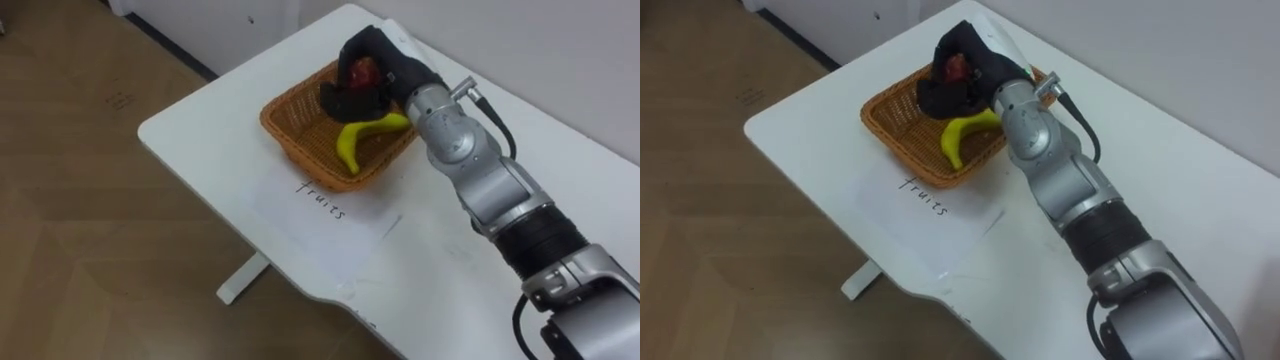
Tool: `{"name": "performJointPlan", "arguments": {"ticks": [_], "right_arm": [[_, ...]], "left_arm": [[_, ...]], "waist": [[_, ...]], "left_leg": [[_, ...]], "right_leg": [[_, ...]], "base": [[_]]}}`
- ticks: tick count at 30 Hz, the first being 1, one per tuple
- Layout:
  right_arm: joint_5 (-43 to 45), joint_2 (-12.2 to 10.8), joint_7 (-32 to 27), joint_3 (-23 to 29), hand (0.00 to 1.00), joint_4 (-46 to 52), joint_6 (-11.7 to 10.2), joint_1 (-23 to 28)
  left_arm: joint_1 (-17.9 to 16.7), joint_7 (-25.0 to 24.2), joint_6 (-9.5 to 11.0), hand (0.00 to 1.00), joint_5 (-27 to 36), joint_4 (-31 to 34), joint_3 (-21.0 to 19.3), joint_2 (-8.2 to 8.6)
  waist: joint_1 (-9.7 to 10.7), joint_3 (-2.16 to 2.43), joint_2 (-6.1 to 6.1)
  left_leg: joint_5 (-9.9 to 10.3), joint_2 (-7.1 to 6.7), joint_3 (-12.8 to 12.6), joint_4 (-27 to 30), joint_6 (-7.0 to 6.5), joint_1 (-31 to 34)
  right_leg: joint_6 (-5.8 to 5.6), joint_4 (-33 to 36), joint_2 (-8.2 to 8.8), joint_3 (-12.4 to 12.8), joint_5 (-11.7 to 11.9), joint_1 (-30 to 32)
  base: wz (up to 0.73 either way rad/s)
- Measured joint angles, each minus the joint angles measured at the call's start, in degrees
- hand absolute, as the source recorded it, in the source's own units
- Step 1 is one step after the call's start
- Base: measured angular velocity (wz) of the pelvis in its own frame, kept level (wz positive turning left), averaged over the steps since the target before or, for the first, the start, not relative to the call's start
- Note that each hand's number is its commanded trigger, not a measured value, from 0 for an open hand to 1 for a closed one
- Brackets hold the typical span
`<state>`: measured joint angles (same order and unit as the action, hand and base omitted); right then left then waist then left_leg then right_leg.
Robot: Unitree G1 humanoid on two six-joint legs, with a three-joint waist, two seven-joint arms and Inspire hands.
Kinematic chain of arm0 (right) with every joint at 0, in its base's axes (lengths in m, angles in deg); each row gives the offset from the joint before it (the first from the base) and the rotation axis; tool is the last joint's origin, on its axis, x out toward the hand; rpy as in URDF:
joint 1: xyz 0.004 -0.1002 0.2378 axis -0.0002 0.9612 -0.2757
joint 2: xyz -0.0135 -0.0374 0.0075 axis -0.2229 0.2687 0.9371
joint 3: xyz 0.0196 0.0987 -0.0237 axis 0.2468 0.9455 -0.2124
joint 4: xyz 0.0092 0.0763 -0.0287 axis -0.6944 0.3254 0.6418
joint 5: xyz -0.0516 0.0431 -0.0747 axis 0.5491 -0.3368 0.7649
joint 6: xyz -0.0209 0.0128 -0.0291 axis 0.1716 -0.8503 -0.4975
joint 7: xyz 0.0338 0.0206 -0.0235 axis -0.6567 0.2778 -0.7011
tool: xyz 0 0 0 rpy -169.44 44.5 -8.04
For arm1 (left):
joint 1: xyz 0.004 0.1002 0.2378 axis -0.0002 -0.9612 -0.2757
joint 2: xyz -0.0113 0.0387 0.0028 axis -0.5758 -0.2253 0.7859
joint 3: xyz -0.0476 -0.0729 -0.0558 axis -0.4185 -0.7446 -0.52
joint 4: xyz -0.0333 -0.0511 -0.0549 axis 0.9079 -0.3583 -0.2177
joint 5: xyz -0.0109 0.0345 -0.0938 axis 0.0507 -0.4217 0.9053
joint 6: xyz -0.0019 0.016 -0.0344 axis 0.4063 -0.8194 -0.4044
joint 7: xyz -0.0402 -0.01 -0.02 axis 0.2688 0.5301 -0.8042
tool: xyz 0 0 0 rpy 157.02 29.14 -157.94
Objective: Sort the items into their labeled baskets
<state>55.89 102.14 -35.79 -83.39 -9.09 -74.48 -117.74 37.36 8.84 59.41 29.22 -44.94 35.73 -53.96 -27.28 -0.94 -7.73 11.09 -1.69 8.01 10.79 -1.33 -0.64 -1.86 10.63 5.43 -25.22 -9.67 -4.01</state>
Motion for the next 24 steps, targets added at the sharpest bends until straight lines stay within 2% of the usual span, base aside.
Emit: {"name": "performJointPlan", "arguments": {"ticks": [1, 2, 4, 8, 10, 16, 24], "right_arm": [[0.1, 0.0, -0.1, -0.1, 0.14, 0.0, 0.0, 0.0], [0.2, 0.0, -0.3, -0.2, 0.00, -0.1, 0.0, 0.0], [0.3, 0.0, -0.3, -0.2, 0.00, -0.6, 0.0, 0.0], [0.3, 0.0, -0.3, -0.4, 0.00, -1.3, 0.0, 0.0], [0.5, 0.0, -0.4, -0.4, 0.00, -1.2, -0.1, 0.0], [0.5, -0.1, -1.0, -0.4, 0.00, -1.2, -0.7, 0.0], [0.5, -0.1, -1.1, -0.4, 0.00, -1.2, -1.4, 0.0]], "left_arm": [[0.1, 0.0, 0.2, 0.00, 0.0, 0.0, 0.0, -0.07], [0.1, 0.0, 0.3, 0.00, 0.0, 0.0, 0.0, -0.20], [0.1, 0.0, 0.4, 0.00, 0.0, 0.0, 0.0, -0.30], [0.0, -0.1, 0.4, 0.00, 0.0, 0.0, 0.0, -0.50], [0.1, -0.3, 0.4, 0.00, 0.0, 0.0, 0.0, -0.73], [0.2, -0.4, 0.8, 0.00, 0.1, -0.1, 0.1, -1.54], [0.2, -1.0, 1.1, 0.00, 0.1, 0.1, 0.1, -1.57]], "waist": [[0.0, -0.10, -0.23], [0.0, -0.15, -0.48], [0.0, -0.12, -0.80], [-0.1, -0.42, -1.38], [-0.1, -0.42, -1.56], [0.0, -0.41, -1.58], [0.3, -0.39, -1.58]], "left_leg": [[0.0, 0.00, 0.1, 0.0, 0.00, 0.1], [0.0, 0.02, 0.1, 0.0, 0.00, 0.1], [0.0, 0.02, 0.1, 0.0, 0.00, 0.1], [0.0, 0.04, 0.1, 0.1, 0.00, 0.2], [0.0, 0.04, 0.2, 0.1, 0.00, 0.3], [0.0, 0.05, 0.1, 0.1, 0.00, 0.2], [0.0, 0.01, 0.0, 0.0, 0.00, 0.2]], "right_leg": [[0.00, 0.0, -0.01, -0.1, 0.0, 0.0], [0.00, 0.0, -0.03, -0.1, 0.0, 0.0], [0.00, 0.0, -0.04, -0.1, 0.0, 0.0], [0.00, 0.0, -0.10, -0.1, 0.0, 0.0], [0.00, 0.0, -0.12, -0.2, 0.0, 0.0], [0.00, 0.0, -0.11, -0.2, 0.0, 0.0], [0.00, 0.0, -0.01, -0.4, 0.0, 0.1]], "base": [[-0.03], [0.00], [0.00], [0.00], [0.00], [0.00], [0.00]]}}
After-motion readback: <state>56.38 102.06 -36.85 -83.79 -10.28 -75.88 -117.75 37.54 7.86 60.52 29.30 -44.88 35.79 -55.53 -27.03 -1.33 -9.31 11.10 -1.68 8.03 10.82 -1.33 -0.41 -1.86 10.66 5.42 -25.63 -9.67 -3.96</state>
